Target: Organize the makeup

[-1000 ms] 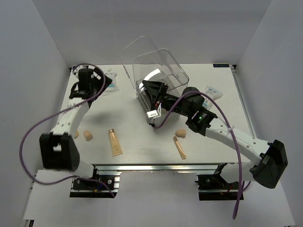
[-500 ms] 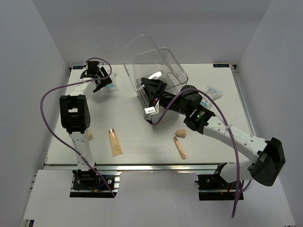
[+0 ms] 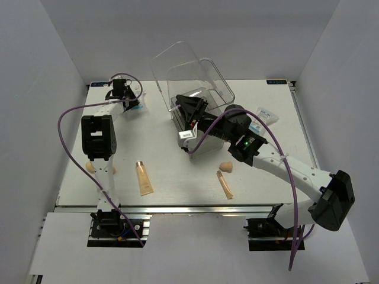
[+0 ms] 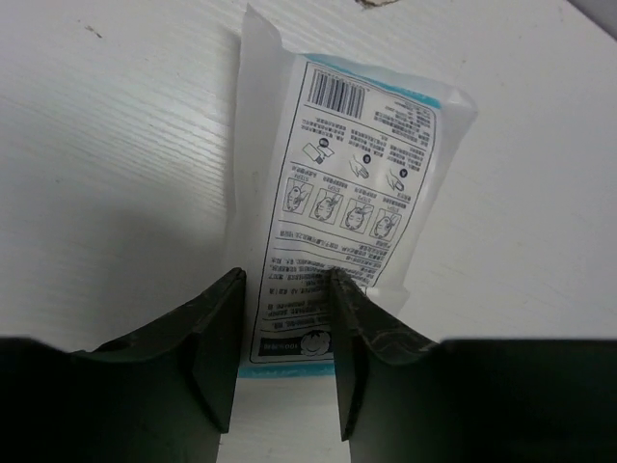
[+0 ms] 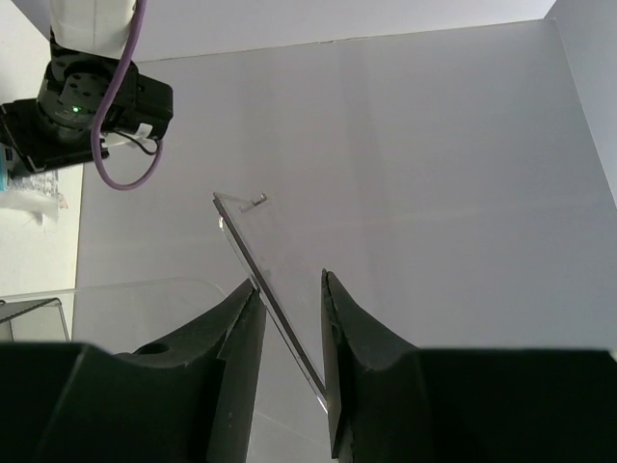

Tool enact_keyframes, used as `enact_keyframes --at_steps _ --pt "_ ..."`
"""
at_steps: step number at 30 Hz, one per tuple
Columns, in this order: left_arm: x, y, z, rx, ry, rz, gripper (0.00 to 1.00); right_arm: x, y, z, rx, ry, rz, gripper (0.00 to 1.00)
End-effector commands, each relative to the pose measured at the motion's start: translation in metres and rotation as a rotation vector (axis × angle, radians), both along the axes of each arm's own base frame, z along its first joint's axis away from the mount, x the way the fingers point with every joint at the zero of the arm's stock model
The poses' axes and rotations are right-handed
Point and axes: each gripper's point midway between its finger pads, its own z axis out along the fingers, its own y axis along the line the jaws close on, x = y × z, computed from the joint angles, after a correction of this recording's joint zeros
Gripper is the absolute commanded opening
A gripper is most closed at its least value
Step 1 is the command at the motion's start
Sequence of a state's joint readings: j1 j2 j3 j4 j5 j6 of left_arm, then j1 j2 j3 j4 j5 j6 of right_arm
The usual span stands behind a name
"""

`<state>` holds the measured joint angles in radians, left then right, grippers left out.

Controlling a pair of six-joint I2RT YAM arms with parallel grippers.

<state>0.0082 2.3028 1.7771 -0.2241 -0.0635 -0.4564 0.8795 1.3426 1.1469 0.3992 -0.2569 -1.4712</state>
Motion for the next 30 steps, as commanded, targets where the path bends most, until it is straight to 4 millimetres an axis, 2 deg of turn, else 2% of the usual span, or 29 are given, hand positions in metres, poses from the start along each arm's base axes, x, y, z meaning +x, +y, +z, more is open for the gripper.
enact_keyframes --at_steps 1,4,5,7,8,10,11,13,14,15,16,17,18,19,20,23,24,26,27,30 --pt "-0.001 0.019 0.003 -0.006 -0.010 0.040 0.47 0.011 -0.008 0.016 0.058 0.034 -0.056 0.33" --pt "-0.007 0.024 -0.006 -0.007 0.010 0.059 0.41 0.010 -0.008 0.012 0.053 0.039 -0.053 0.33" --pt "-0.008 0.025 -0.007 -0.014 0.011 0.058 0.32 0.010 -0.008 0.013 0.055 0.040 -0.053 0.33" --pt "-0.009 0.027 -0.005 -0.046 0.003 0.063 0.22 0.009 -0.009 0.012 0.056 0.042 -0.052 0.33" --pt "-0.007 0.023 0.000 -0.074 -0.013 0.048 0.14 0.010 -0.010 0.012 0.055 0.043 -0.055 0.33" --pt "-0.010 0.016 0.022 -0.107 -0.060 0.019 0.08 0.010 -0.011 0.012 0.057 0.043 -0.058 0.33" --pt "-0.005 0.007 0.040 -0.146 -0.120 -0.016 0.06 0.010 -0.011 0.013 0.061 0.044 -0.061 0.33" --pt "-0.023 -0.005 0.074 -0.200 -0.192 -0.050 0.01 0.011 -0.011 0.012 0.063 0.048 -0.065 0.33" --pt "-0.024 -0.021 0.104 -0.279 -0.289 -0.106 0.00 0.012 -0.012 0.013 0.065 0.050 -0.067 0.33" --pt "-0.034 -0.028 0.117 -0.314 -0.317 -0.128 0.00 0.012 -0.012 0.012 0.067 0.053 -0.071 0.33" --pt "-0.058 -0.038 0.130 -0.362 -0.337 -0.154 0.00 0.012 -0.011 0.012 0.069 0.054 -0.071 0.33" --pt "-0.067 -0.050 0.153 -0.445 -0.402 -0.182 0.00 0.013 -0.012 0.012 0.071 0.057 -0.075 0.33" --pt "-0.084 -0.064 0.165 -0.512 -0.420 -0.242 0.00 0.014 -0.012 0.011 0.074 0.060 -0.077 0.33" --pt "-0.113 -0.074 0.169 -0.568 -0.430 -0.268 0.00 0.014 -0.011 0.011 0.077 0.062 -0.078 0.33" --pt "-0.124 -0.082 0.190 -0.654 -0.496 -0.288 0.00 0.015 -0.012 0.011 0.079 0.063 -0.081 0.33" --pt "-0.171 -0.103 0.221 -0.816 -0.590 -0.357 0.00 0.017 -0.013 0.009 0.087 0.074 -0.089 0.33" --pt "-0.182 -0.115 0.226 -0.856 -0.591 -0.399 0.00 0.015 -0.013 0.010 0.091 0.079 -0.087 0.33" --pt "-0.197 -0.127 0.233 -0.929 -0.589 -0.430 0.00 0.014 -0.013 0.008 0.089 0.080 -0.084 0.33" --pt "-0.208 -0.153 0.235 -0.956 -0.557 -0.495 0.00 0.013 -0.013 0.008 0.091 0.081 -0.080 0.33" --pt "-0.220 -0.173 0.235 -0.968 -0.520 -0.521 0.00 0.012 -0.014 0.009 0.093 0.082 -0.080 0.33"
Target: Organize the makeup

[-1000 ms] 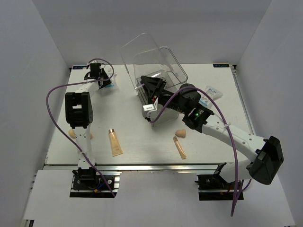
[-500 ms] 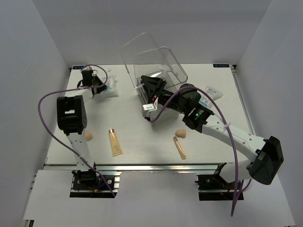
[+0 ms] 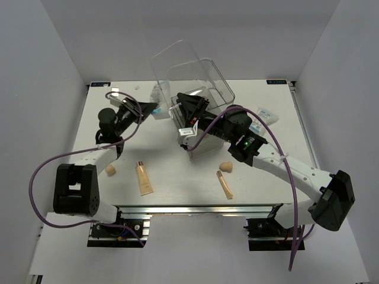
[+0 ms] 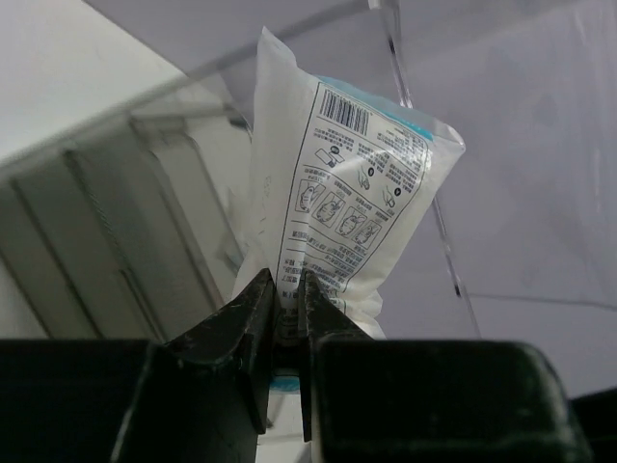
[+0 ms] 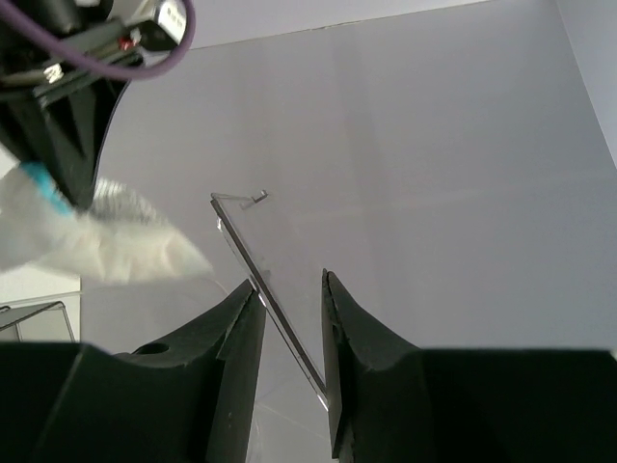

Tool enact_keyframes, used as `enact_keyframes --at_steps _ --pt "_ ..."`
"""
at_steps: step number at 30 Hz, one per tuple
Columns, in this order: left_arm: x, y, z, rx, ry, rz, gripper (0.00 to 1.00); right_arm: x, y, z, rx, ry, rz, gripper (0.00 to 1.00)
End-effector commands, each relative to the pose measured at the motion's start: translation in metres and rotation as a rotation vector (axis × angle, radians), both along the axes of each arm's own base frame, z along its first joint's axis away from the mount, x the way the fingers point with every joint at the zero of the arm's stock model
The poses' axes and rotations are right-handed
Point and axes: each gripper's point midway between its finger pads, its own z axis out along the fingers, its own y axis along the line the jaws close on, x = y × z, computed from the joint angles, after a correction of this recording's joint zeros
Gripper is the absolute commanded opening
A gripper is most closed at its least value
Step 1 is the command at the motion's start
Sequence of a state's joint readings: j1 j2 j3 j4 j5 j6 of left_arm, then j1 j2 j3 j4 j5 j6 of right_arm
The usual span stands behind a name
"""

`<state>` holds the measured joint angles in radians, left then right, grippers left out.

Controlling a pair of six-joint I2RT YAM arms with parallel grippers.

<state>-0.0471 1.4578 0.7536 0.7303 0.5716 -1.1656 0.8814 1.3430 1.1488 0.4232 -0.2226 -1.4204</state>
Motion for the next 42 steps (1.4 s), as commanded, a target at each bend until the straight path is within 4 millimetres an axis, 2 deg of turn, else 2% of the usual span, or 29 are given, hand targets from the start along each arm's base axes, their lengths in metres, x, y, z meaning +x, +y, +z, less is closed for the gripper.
enact_keyframes --at_steps 1,5,8,12,13,15,16,17,18,19,20,22,23,24,26,27,29,30,31,32,33,34,36,38,42 --pt "-0.028 -0.031 0.021 -0.075 -0.025 -0.114 0.00 0.008 -0.011 0.005 0.054 0.048 -0.055 0.33" --pt "-0.037 -0.049 0.031 -0.148 -0.039 -0.144 0.00 0.006 -0.010 0.004 0.054 0.048 -0.050 0.33" --pt "-0.024 -0.059 0.037 -0.194 -0.051 -0.148 0.00 0.006 -0.010 0.003 0.052 0.047 -0.051 0.34" --pt "0.000 -0.087 0.046 -0.246 -0.057 -0.189 0.00 0.004 -0.010 0.003 0.052 0.048 -0.051 0.34" --pt "0.012 -0.094 0.047 -0.257 -0.048 -0.194 0.01 0.004 -0.010 0.001 0.050 0.050 -0.051 0.34" --pt "0.020 -0.107 0.047 -0.261 -0.036 -0.204 0.05 0.004 -0.010 0.000 0.048 0.048 -0.050 0.34" --pt "0.026 -0.112 0.053 -0.265 -0.043 -0.207 0.10 0.004 -0.010 -0.001 0.047 0.049 -0.051 0.34" --pt "0.030 -0.120 0.042 -0.256 -0.009 -0.211 0.17 0.003 -0.011 0.000 0.048 0.048 -0.051 0.34" --pt "0.033 -0.122 0.040 -0.254 0.000 -0.204 0.28 0.004 -0.010 -0.002 0.044 0.051 -0.053 0.34" --pt "0.036 -0.124 0.039 -0.251 0.011 -0.200 0.54 0.004 -0.010 -0.002 0.046 0.051 -0.054 0.34" --pt "0.036 -0.126 0.038 -0.244 0.014 -0.200 0.63 0.005 -0.010 -0.002 0.045 0.049 -0.056 0.34" --pt "0.037 -0.124 0.038 -0.233 0.026 -0.183 0.74 0.005 -0.010 -0.002 0.045 0.049 -0.056 0.34" --pt "0.035 -0.122 0.043 -0.217 0.009 -0.174 0.80 0.005 -0.010 -0.002 0.045 0.049 -0.056 0.34" --pt "0.034 -0.120 0.045 -0.206 0.007 -0.163 0.81 0.006 -0.010 -0.003 0.044 0.050 -0.058 0.34" --pt "0.034 -0.116 0.045 -0.169 0.010 -0.140 0.81 0.006 -0.009 -0.003 0.045 0.049 -0.056 0.34" --pt "0.030 -0.113 0.055 -0.159 -0.003 -0.131 0.80 0.006 -0.009 -0.002 0.047 0.050 -0.057 0.34" --pt "0.030 -0.104 0.055 -0.100 0.002 -0.079 0.79 0.006 -0.009 -0.001 0.050 0.052 -0.058 0.34" --pt "0.024 -0.097 0.070 -0.087 -0.019 -0.054 0.73 0.006 -0.010 -0.001 0.051 0.054 -0.059 0.34" --pt "0.027 -0.088 0.060 -0.038 0.014 0.003 0.68 0.006 -0.010 -0.001 0.051 0.055 -0.059 0.34" --pt "0.026 -0.080 0.061 -0.011 0.022 0.040 0.63 0.006 -0.010 -0.001 0.052 0.056 -0.059 0.34" --pt "0.021 -0.070 0.068 0.008 0.024 0.082 0.45 0.006 -0.010 -0.002 0.049 0.060 -0.059 0.34" --pt "0.020 -0.060 0.048 0.063 0.102 0.128 0.33 0.006 -0.010 -0.002 0.049 0.060 -0.059 0.34" --pt "0.020 -0.039 0.036 0.104 0.142 0.211 0.17 0.005 -0.011 -0.003 0.047 0.064 -0.059 0.34" --pt "0.015 -0.032 0.029 0.112 0.170 0.198 0.16 0.005 -0.011 -0.005 0.044 0.068 -0.057 0.34" --pt "0.011 -0.047 0.032 0.065 0.171 0.091 0.19 0.004 -0.012 -0.008 0.039 0.073 -0.060 0.34"
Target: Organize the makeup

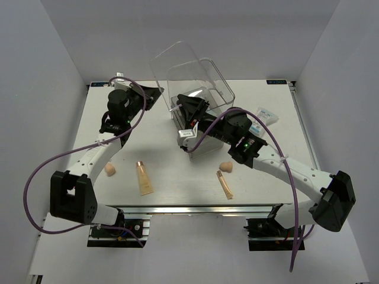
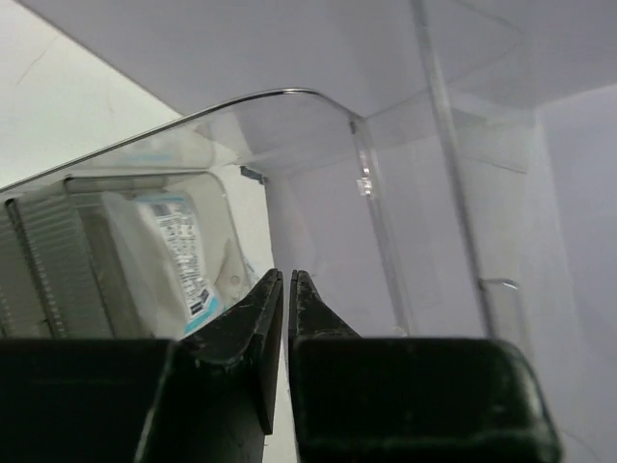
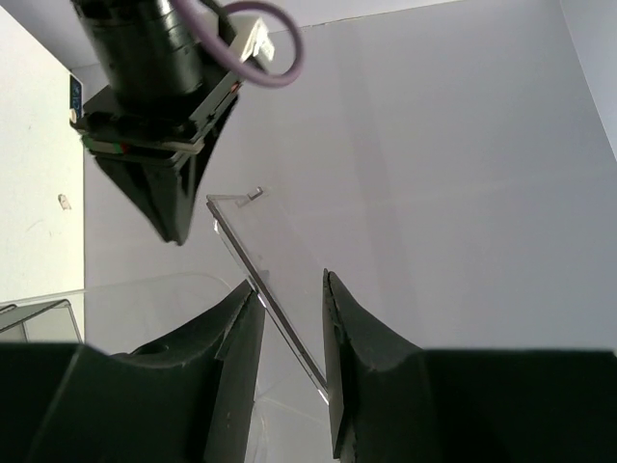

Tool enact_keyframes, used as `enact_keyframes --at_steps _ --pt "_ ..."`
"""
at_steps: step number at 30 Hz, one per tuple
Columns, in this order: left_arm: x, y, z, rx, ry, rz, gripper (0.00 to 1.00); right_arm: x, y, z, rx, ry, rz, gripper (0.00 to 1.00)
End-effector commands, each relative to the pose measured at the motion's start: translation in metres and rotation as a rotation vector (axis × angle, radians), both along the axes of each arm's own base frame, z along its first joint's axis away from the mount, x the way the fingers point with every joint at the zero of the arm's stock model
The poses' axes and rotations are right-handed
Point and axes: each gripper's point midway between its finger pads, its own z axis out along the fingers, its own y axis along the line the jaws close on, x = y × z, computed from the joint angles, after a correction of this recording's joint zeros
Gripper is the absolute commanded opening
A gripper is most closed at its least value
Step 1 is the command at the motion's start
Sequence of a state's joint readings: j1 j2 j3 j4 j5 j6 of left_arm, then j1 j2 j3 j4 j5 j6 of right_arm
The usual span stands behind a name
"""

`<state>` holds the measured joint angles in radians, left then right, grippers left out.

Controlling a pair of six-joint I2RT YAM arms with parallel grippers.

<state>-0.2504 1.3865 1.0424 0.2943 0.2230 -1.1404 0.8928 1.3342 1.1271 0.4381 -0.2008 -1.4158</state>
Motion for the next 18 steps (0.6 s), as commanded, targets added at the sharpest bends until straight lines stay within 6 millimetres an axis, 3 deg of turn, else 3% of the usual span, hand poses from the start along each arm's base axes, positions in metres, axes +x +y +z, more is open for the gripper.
enact_keyframes --at_steps 1,5,18 --pt "-0.004 -0.009 -0.031 0.007 0.106 -0.067 0.20 0.007 -0.012 -0.005 0.032 0.068 -0.053 0.34" --pt "-0.008 -0.010 -0.023 -0.026 0.094 -0.074 0.21 0.007 -0.013 -0.004 0.034 0.068 -0.059 0.34" --pt "-0.035 -0.020 0.045 -0.154 -0.105 -0.199 0.28 0.006 -0.014 -0.009 0.023 0.076 -0.056 0.36"
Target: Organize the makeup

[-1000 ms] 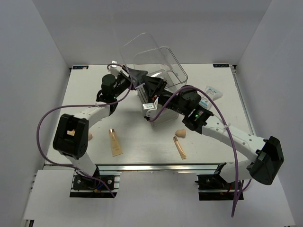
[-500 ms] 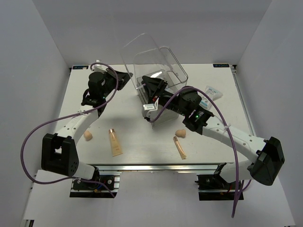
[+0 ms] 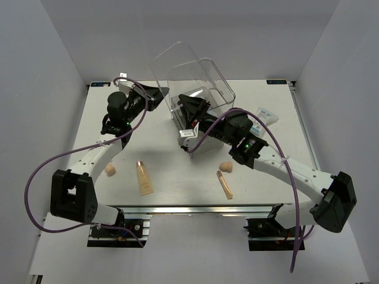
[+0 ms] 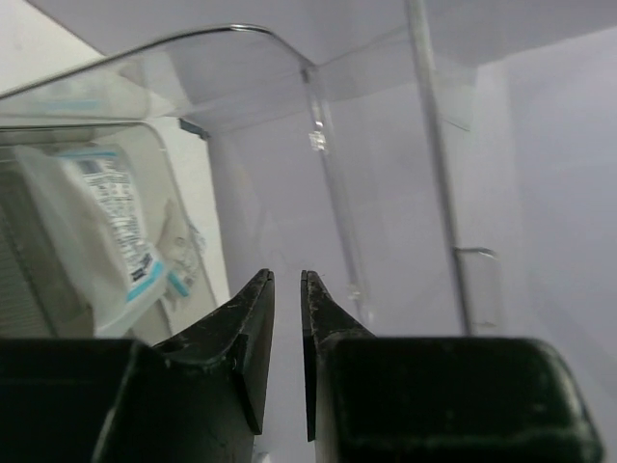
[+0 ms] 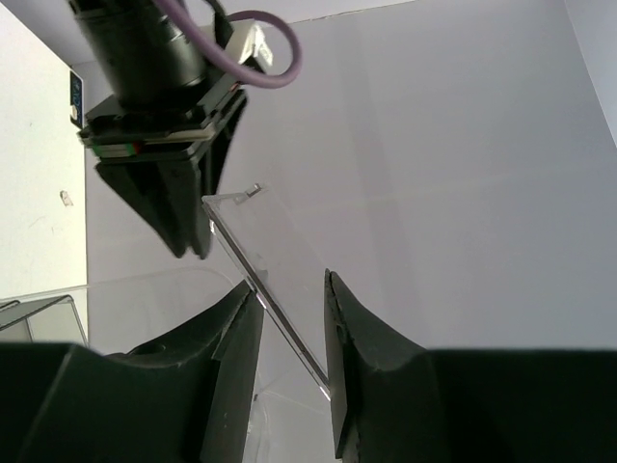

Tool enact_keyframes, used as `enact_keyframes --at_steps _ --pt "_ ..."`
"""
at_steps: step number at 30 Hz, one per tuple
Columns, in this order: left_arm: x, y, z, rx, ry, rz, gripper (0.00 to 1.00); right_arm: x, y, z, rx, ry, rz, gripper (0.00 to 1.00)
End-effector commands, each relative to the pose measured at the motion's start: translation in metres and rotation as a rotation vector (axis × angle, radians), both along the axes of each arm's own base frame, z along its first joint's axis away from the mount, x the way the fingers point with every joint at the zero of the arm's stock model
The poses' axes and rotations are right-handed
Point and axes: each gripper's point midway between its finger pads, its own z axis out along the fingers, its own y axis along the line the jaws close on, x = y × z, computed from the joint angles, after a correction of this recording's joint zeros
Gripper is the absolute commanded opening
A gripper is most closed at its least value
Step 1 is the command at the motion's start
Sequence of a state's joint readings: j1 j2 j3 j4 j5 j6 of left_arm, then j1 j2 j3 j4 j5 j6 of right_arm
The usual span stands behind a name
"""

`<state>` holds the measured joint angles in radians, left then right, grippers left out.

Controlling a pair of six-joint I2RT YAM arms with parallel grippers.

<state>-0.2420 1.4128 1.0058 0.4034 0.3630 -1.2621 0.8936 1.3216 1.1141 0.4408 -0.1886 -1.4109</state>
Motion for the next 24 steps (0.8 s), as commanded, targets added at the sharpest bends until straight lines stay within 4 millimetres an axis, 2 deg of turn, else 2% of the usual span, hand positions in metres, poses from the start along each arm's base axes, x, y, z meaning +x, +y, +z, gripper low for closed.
enact_keyframes --at_steps 1,5,10,12,13,14,15,16,18,19,20,21,22,23,24 --pt "-0.027 -0.004 0.050 -0.063 -0.142 -0.072 0.30 0.006 -0.010 -0.009 0.017 0.072 -0.044 0.36" --pt "-0.039 -0.007 0.060 -0.092 -0.178 -0.115 0.31 0.006 -0.011 -0.012 0.013 0.078 -0.047 0.37" --pt "-0.040 -0.008 0.063 -0.102 -0.186 -0.122 0.32 0.006 -0.012 -0.015 0.004 0.080 -0.051 0.37" --pt "-0.040 -0.008 0.067 -0.113 -0.195 -0.125 0.33 0.005 -0.012 -0.017 0.000 0.084 -0.050 0.45" --pt "-0.041 -0.008 0.071 -0.126 -0.205 -0.128 0.33 0.004 -0.012 -0.017 0.000 0.086 -0.048 0.53" --pt "-0.041 -0.008 0.073 -0.131 -0.210 -0.130 0.33 0.004 -0.013 -0.016 -0.001 0.090 -0.046 0.67" --pt "-0.040 -0.008 0.075 -0.134 -0.213 -0.131 0.33 0.002 -0.013 -0.017 -0.002 0.099 -0.038 0.71" --pt "-0.040 -0.008 0.078 -0.137 -0.217 -0.133 0.33 -0.005 -0.016 -0.012 0.004 0.104 -0.021 0.75" --pt "-0.038 -0.009 0.085 -0.141 -0.228 -0.133 0.33 -0.020 -0.016 -0.024 -0.036 0.167 0.049 0.82" --pt "-0.038 -0.009 0.087 -0.146 -0.233 -0.132 0.33 -0.035 -0.022 -0.019 -0.041 0.173 0.089 0.83" --pt "-0.037 -0.009 0.092 -0.150 -0.241 -0.132 0.33 -0.049 -0.020 -0.026 -0.070 0.191 0.158 0.85" --pt "-0.036 -0.008 0.094 -0.154 -0.246 -0.130 0.33 -0.061 -0.023 -0.048 -0.131 0.254 0.197 0.86" --pt "-0.035 -0.009 0.094 -0.160 -0.244 -0.136 0.33 -0.078 -0.031 -0.044 -0.137 0.258 0.243 0.87" --pt "-0.035 -0.010 0.095 -0.165 -0.247 -0.137 0.33 -0.096 -0.031 -0.050 -0.163 0.282 0.318 0.88" --pt "-0.033 -0.010 0.095 -0.170 -0.245 -0.138 0.33 -0.111 -0.040 -0.065 -0.208 0.342 0.349 0.88"
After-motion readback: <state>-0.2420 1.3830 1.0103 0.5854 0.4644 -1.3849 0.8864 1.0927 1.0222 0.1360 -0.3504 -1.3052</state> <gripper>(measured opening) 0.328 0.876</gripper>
